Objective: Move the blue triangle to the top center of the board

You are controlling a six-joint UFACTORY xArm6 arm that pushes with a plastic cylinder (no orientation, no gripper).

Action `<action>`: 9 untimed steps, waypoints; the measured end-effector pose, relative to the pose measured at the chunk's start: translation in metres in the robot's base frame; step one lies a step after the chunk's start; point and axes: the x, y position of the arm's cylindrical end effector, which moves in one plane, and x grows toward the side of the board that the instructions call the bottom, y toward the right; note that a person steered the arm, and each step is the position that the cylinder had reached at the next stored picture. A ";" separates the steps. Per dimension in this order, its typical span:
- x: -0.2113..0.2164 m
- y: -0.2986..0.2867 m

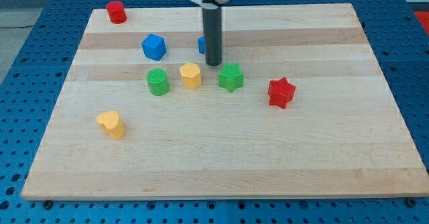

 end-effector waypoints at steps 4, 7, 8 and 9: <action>-0.064 0.021; -0.130 0.013; -0.127 0.013; -0.084 0.011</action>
